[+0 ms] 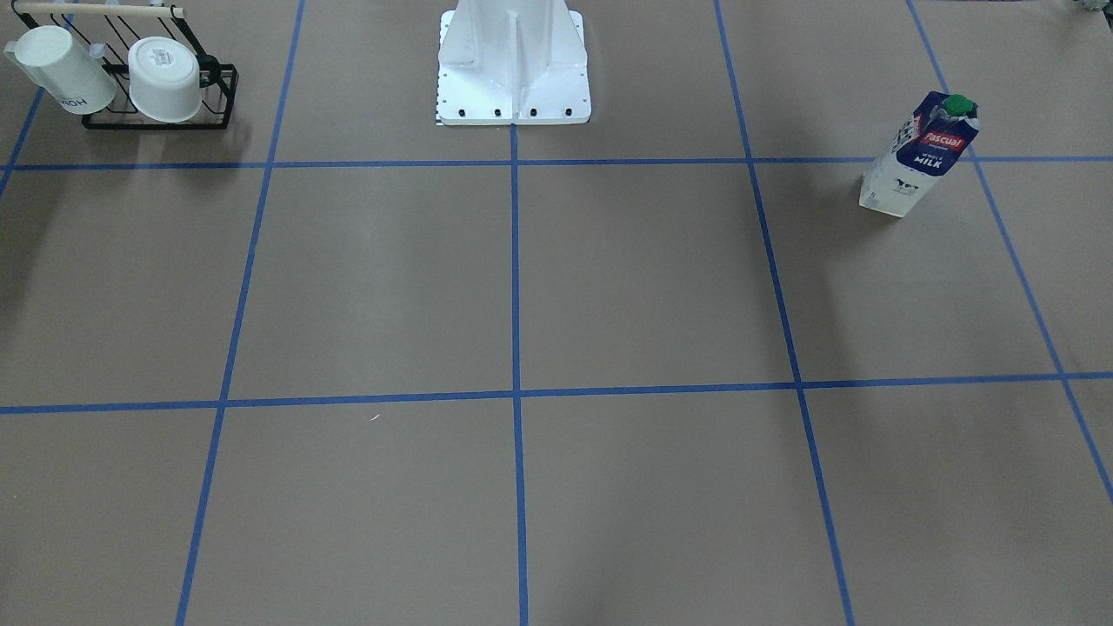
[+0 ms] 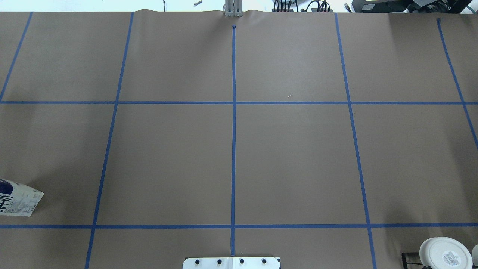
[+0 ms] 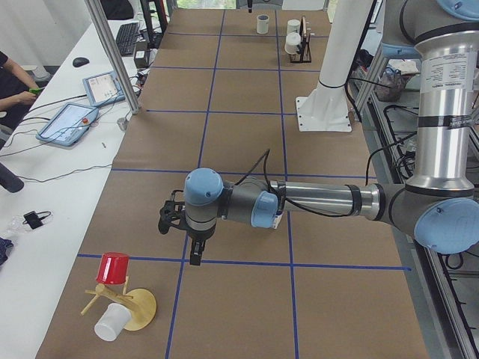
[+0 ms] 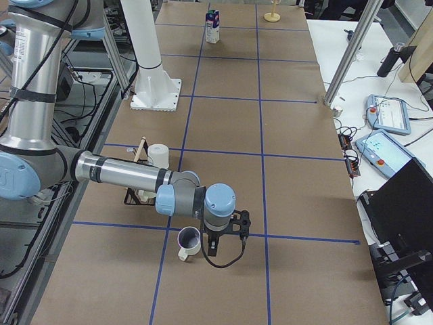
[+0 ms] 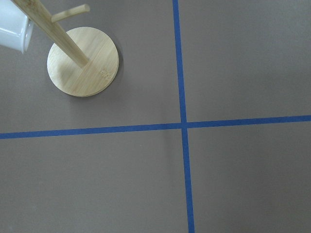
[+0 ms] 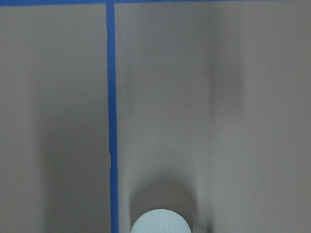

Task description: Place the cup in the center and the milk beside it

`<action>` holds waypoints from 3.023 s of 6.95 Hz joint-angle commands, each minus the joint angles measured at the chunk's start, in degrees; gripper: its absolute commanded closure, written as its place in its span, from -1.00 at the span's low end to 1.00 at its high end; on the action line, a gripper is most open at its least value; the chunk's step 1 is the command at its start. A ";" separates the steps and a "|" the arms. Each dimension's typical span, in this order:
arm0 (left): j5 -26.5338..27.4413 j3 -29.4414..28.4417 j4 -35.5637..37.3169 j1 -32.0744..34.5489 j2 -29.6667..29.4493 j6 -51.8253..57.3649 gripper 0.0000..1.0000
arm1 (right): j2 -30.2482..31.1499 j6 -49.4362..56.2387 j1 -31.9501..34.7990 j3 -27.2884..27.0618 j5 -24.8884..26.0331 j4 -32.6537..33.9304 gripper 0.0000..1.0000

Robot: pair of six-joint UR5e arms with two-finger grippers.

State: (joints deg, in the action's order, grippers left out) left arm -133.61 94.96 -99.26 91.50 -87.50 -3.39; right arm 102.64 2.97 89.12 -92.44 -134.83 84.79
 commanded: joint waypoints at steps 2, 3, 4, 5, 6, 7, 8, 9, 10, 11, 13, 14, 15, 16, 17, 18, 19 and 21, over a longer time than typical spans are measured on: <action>-0.07 0.14 -0.15 -0.01 0.05 -0.03 -0.97 | 3.71 11.59 0.00 2.25 -0.26 -0.24 -1.00; -0.24 0.22 -0.15 -0.01 -0.04 -0.03 -0.97 | 4.15 12.23 0.00 2.87 -0.61 -0.15 -1.00; -1.38 0.14 -0.23 -0.01 -0.13 -0.03 -0.97 | 4.15 13.37 -0.08 3.66 -0.61 -0.24 -1.00; -1.39 0.14 -0.24 -0.01 -0.30 -0.03 -0.97 | 3.80 13.38 -0.09 5.58 -0.70 -0.32 -1.00; -1.74 0.14 -0.24 -0.01 -0.30 -0.03 -0.97 | 3.63 13.38 -0.17 5.69 -1.40 -0.33 -1.00; -1.74 0.14 -0.24 -0.01 -0.48 -0.03 -0.97 | 3.54 13.03 -0.35 6.04 -1.66 -0.33 -0.96; -1.74 0.14 -0.24 -0.01 -0.48 -0.03 -0.97 | 3.54 13.03 -0.26 6.82 -3.49 -0.33 -0.17; -1.83 0.14 -0.32 -0.01 -0.48 -0.03 -0.97 | 3.45 13.20 -0.35 7.18 -5.43 -0.50 0.88; -1.83 0.22 -0.32 -0.01 -0.57 -0.03 -0.97 | 3.45 13.20 -0.35 7.18 -8.14 -0.50 1.00; -1.83 0.31 -0.32 -0.01 -0.57 -0.03 -0.97 | 2.84 13.38 -0.35 6.75 -9.39 -0.50 1.00; -1.83 0.75 -0.15 -0.01 -0.48 -0.03 -0.97 | 0.91 12.42 -0.26 3.08 -10.28 0.11 1.00; -1.83 0.67 -0.15 -0.01 -0.48 -0.03 -0.96 | -3.10 11.98 -0.35 2.79 -10.28 1.51 1.00; -1.83 0.58 -0.15 -0.01 -0.57 -0.03 -0.96 | -11.06 10.41 -0.26 2.01 -10.19 7.44 1.00; -1.83 0.58 -0.06 -0.01 -0.57 -0.03 -0.96 | -21.06 9.78 -0.70 1.91 -9.58 16.20 1.00; -2.26 0.58 0.03 -0.01 -0.57 -0.03 -0.96 | -31.25 7.51 -2.62 1.91 -9.58 25.25 1.00; -3.05 0.58 0.03 -0.01 -0.74 -0.03 -0.96 | -37.79 -0.34 -6.11 1.39 -9.58 27.86 1.00; -3.06 0.40 0.03 -0.01 -0.74 -0.03 -0.96 | -41.51 -12.69 -12.41 -1.40 -9.49 27.28 1.00; -3.06 0.14 0.12 -0.01 -0.74 -0.03 -0.96 | -48.92 -44.31 -25.95 -0.64 -6.35 11.82 1.00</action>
State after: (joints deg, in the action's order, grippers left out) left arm -136.63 95.26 -99.17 91.49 -88.23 -3.43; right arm 57.79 -23.27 71.35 -93.28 -143.47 105.92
